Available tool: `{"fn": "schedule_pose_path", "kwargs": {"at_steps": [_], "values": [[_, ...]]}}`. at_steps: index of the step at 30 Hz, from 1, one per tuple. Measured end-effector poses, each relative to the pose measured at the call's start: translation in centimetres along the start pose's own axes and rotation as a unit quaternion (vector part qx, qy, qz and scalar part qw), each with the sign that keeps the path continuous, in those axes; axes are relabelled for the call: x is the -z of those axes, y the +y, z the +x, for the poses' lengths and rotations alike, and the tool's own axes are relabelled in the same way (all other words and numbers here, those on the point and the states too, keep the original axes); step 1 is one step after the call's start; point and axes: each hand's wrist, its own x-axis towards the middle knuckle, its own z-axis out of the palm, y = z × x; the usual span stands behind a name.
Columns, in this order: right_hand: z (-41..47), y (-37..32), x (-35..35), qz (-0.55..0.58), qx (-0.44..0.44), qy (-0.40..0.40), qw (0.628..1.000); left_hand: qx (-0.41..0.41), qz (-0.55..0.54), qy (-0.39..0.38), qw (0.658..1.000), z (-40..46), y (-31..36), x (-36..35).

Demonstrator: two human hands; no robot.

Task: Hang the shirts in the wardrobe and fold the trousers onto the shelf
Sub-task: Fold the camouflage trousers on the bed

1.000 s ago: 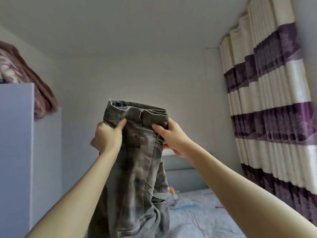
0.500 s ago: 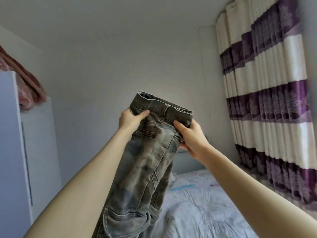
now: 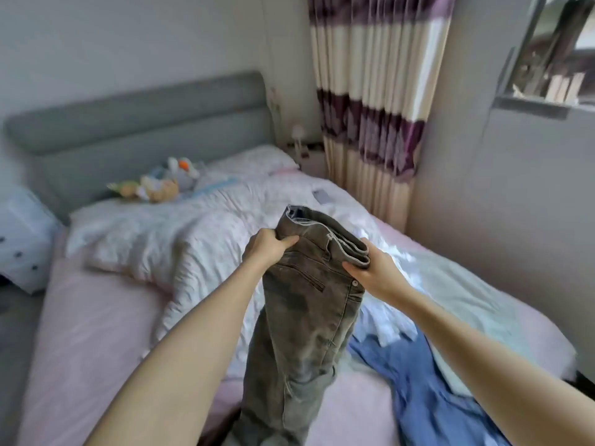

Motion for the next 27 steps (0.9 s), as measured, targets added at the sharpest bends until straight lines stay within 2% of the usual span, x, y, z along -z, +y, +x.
{"fn": "schedule_pose_path", "kwargs": {"at_steps": [3, 5, 7, 11, 13, 14, 16, 19, 22, 23, 25, 27], "values": [[-1.4, 8.0, -2.9, -0.042, -0.050, 0.019, 0.998, 0.057, -0.069, -0.114, 0.989, 0.9, -2.8, -6.8], [-1.6, 11.0, -4.4, -0.047, -0.073, 0.056, 0.995, 0.120, -0.169, -0.208, 0.956, 1.2, -4.6, -9.4], [-0.7, 13.8, -5.6, -0.001, -0.149, 0.117, 0.982, 0.148, -0.220, -0.251, 0.931, 1.8, -6.6, -12.3], [2.2, 19.7, -4.6, 0.060, -0.340, 0.246, 0.905, 0.089, -0.170, -0.263, 0.946, 1.5, -10.0, -17.7], [2.5, 22.5, -3.1, 0.050, -0.374, 0.264, 0.888, 0.033, -0.131, -0.295, 0.946, 1.2, -10.9, -20.3], [2.2, 23.5, -2.5, 0.037, -0.376, 0.255, 0.890, 0.025, -0.123, -0.312, 0.942, 1.1, -11.2, -21.5], [0.7, 25.2, -2.3, 0.008, -0.324, 0.216, 0.921, 0.043, -0.139, -0.351, 0.925, 1.1, -11.1, -24.0], [-1.4, 26.0, -2.9, -0.058, -0.163, 0.132, 0.976, 0.099, -0.181, -0.412, 0.888, 1.2, -10.8, -27.6], [-2.5, 25.4, -3.4, -0.147, -0.004, 0.037, 0.988, 0.178, -0.282, -0.418, 0.845, 1.2, -11.7, -30.5], [-3.0, 25.3, -3.6, -0.173, 0.040, -0.001, 0.984, 0.209, -0.341, -0.390, 0.830, 1.3, -11.9, -31.1], [-4.1, 25.2, -4.1, -0.201, 0.086, -0.072, 0.973, 0.271, -0.447, -0.282, 0.804, 1.6, -12.4, -31.6], [-5.2, 25.6, -4.7, -0.211, 0.108, -0.119, 0.964, 0.327, -0.497, -0.186, 0.782, 2.1, -13.2, -30.8]]}}
